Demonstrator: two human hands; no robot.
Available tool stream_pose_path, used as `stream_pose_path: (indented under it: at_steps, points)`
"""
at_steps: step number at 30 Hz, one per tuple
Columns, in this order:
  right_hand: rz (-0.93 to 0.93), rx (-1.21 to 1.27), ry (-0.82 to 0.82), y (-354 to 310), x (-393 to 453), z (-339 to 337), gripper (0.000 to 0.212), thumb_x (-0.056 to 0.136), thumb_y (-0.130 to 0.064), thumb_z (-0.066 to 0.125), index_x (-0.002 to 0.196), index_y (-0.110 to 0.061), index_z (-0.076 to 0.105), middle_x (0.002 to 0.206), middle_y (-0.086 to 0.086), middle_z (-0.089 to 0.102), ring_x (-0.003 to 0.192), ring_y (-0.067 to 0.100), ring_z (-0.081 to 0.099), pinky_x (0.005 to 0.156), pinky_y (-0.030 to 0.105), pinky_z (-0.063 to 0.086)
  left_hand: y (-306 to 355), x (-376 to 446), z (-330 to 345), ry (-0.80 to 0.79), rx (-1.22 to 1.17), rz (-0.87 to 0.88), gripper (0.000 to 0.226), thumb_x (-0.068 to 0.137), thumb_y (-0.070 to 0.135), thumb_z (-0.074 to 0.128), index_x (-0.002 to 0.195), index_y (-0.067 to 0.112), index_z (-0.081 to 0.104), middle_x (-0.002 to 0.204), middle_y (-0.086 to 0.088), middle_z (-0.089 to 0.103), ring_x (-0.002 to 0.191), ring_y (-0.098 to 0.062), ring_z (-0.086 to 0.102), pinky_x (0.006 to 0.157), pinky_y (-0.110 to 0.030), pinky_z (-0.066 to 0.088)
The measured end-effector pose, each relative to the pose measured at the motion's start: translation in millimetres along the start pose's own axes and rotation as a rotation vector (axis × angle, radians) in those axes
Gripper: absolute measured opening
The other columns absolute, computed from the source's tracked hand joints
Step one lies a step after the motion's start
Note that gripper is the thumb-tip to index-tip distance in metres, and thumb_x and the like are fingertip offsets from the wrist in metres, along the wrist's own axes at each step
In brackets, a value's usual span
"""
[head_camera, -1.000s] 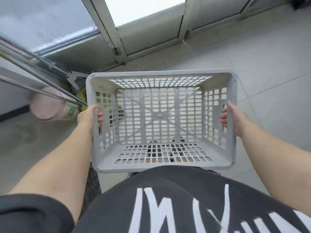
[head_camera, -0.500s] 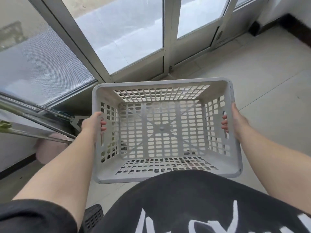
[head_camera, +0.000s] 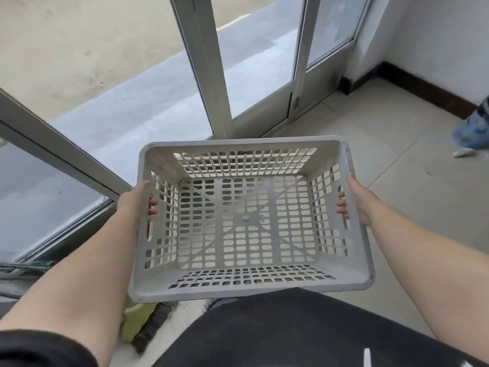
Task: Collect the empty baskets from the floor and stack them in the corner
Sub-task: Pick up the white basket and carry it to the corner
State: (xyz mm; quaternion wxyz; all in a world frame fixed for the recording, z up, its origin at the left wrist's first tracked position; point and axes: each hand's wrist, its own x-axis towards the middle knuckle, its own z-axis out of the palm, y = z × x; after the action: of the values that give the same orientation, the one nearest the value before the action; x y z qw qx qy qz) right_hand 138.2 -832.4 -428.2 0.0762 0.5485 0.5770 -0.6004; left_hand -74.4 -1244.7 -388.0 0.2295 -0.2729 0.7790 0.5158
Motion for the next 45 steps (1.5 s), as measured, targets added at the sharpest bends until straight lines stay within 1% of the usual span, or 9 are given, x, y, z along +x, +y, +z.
stream_pose_path:
  at_steps: [5,10,15,18,25,33,38,40,45]
  points:
    - [0.033,0.076,0.021,-33,20,-32,0.063,0.089,-0.072,0.025,0.078,-0.014,0.045,0.069,0.005,0.044,0.056,0.019,0.044,0.053,0.027,0.035,60,14,59,-0.024,0.057,0.095,0.039,0.092,0.042,0.047,0.108,0.007,0.055,0.070,-0.005,0.049,0.054,-0.020,0.044,0.050,-0.030,0.031]
    - [0.078,0.149,0.105,-58,56,-58,0.064,0.088,-0.074,0.026,0.076,-0.014,0.046,0.067,0.005,0.046,0.053,0.020,0.044,0.051,0.027,0.032,120,46,130,-0.172,0.118,0.111,0.029,0.093,0.039,0.050,0.097,0.010,0.051,0.067,-0.004,0.042,0.050,-0.019,0.037,0.051,-0.025,0.025]
    - [0.117,0.234,0.226,-89,94,-80,0.063,0.088,-0.073,0.028,0.078,-0.014,0.048,0.065,0.006,0.047,0.051,0.020,0.043,0.050,0.027,0.031,186,83,201,-0.374,0.201,0.105,0.030,0.094,0.040,0.048,0.098,0.010,0.052,0.070,-0.004,0.043,0.055,-0.020,0.038,0.054,-0.027,0.026]
    - [0.141,0.274,0.310,-110,110,-96,0.064,0.088,-0.073,0.029,0.079,-0.013,0.050,0.067,0.007,0.049,0.053,0.020,0.045,0.052,0.028,0.033,226,103,244,-0.456,0.247,0.118,0.036,0.091,0.042,0.052,0.106,0.009,0.052,0.070,-0.005,0.046,0.055,-0.021,0.043,0.054,-0.027,0.030]
    - [0.177,0.361,0.422,-144,142,-133,0.068,0.086,-0.075,0.026,0.084,-0.012,0.052,0.069,0.007,0.052,0.056,0.021,0.048,0.055,0.029,0.037,303,121,340,-0.531,0.359,0.240,0.042,0.092,0.039,0.055,0.112,0.003,0.057,0.076,-0.009,0.055,0.059,-0.023,0.051,0.057,-0.030,0.040]
    - [0.183,0.447,0.551,-178,207,-189,0.068,0.088,-0.071,0.032,0.085,-0.009,0.057,0.070,0.008,0.055,0.059,0.023,0.052,0.061,0.032,0.040,373,129,464,-0.587,0.428,0.312,0.045,0.090,0.042,0.054,0.111,0.002,0.057,0.075,-0.009,0.056,0.058,-0.024,0.052,0.055,-0.030,0.040]
    - [0.188,0.485,0.569,-216,256,-235,0.067,0.086,-0.073,0.034,0.080,-0.010,0.058,0.070,0.008,0.057,0.057,0.023,0.053,0.057,0.030,0.038,405,130,532,-0.586,0.435,0.300,0.039,0.092,0.040,0.053,0.106,0.005,0.056,0.078,-0.010,0.058,0.060,-0.025,0.054,0.057,-0.030,0.040]
    - [0.176,0.507,0.574,-236,279,-261,0.066,0.086,-0.072,0.036,0.078,-0.010,0.058,0.070,0.008,0.057,0.056,0.023,0.053,0.061,0.031,0.040,423,129,567,-0.571,0.422,0.305,0.035,0.092,0.039,0.053,0.103,0.006,0.056,0.077,-0.010,0.058,0.060,-0.025,0.053,0.057,-0.030,0.039]
    - [0.167,0.537,0.639,-269,312,-291,0.065,0.086,-0.070,0.040,0.075,-0.009,0.061,0.070,0.006,0.059,0.055,0.023,0.055,0.064,0.032,0.043,453,124,620,-0.562,0.394,0.307,0.028,0.094,0.036,0.051,0.087,0.009,0.056,0.073,-0.009,0.055,0.057,-0.025,0.050,0.055,-0.029,0.035]
